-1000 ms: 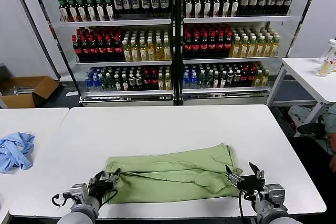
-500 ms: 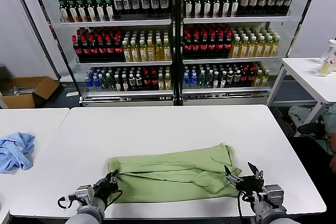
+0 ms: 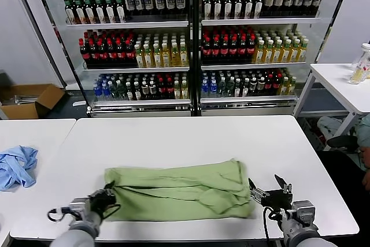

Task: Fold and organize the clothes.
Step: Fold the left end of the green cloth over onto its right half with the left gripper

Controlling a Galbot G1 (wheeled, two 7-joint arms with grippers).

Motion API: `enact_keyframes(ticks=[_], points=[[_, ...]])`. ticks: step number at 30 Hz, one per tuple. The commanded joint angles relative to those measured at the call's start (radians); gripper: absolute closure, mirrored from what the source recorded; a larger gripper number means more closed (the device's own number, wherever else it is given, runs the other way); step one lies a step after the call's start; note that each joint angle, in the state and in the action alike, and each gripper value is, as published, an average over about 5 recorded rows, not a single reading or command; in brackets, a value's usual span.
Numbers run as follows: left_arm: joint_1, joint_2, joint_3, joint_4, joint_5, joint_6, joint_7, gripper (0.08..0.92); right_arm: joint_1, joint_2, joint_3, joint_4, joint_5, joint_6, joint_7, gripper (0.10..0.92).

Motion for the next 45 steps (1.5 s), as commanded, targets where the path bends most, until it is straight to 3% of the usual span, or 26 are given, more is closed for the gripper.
enact_keyframes(ticks=[1, 4, 7, 12, 15, 19, 24, 45], points=[[0.072, 0.163, -0.473, 0.103, 0.059, 0.071, 0.237, 0.909, 0.021, 0.0, 0.003, 0.0, 0.001, 0.002, -0.003, 0.203], [0.089, 0.192, -0.52, 0.102, 0.045, 0.072, 0.251, 0.909, 0.03, -0.001, 0.01, 0.001, 0.006, 0.002, -0.005, 0.203], [0.092, 0.185, -0.467, 0.022, -0.028, 0.072, 0.217, 0.909, 0.033, 0.0, 0.017, 0.0, 0.007, 0.002, -0.005, 0.203], [0.071, 0.084, -0.199, -0.184, -0.183, 0.071, 0.138, 0.909, 0.025, 0.004, 0.021, -0.006, 0.001, 0.002, -0.004, 0.203], [0.045, -0.008, -0.015, -0.242, -0.212, 0.07, 0.131, 0.909, 0.018, 0.003, 0.022, -0.003, -0.007, 0.0, -0.001, 0.203], [-0.014, -0.107, 0.142, -0.219, -0.206, 0.069, 0.134, 0.909, 0.008, -0.007, 0.031, 0.012, -0.01, -0.001, 0.004, 0.203], [-0.097, -0.173, 0.221, -0.167, -0.207, 0.068, 0.122, 0.909, -0.002, -0.005, 0.039, 0.018, -0.016, -0.001, 0.005, 0.203], [-0.259, -0.256, 0.293, -0.027, -0.224, 0.066, 0.087, 0.909, -0.007, 0.001, 0.037, 0.006, -0.024, -0.001, 0.006, 0.203]])
